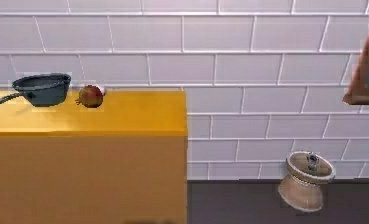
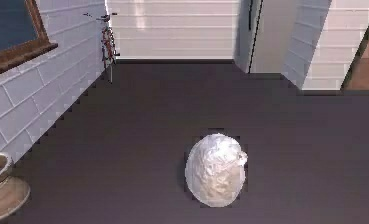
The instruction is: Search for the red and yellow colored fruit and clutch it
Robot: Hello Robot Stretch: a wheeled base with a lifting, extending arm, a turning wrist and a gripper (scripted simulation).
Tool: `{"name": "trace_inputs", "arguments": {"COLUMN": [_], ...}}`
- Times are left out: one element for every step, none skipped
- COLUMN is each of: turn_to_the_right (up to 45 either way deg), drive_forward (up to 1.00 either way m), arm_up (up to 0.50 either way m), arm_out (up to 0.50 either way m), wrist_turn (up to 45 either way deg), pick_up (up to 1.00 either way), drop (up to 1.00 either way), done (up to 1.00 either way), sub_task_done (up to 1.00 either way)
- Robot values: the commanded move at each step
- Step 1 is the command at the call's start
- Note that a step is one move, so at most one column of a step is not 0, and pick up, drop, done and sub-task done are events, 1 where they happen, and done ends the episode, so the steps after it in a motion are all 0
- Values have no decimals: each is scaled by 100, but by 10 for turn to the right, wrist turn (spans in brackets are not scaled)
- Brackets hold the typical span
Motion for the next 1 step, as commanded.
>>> {"name": "trace_inputs", "arguments": {"turn_to_the_right": [330], "drive_forward": [0], "arm_up": [0], "arm_out": [0], "wrist_turn": [0], "pick_up": [0], "drop": [0], "done": [0], "sub_task_done": [0]}}
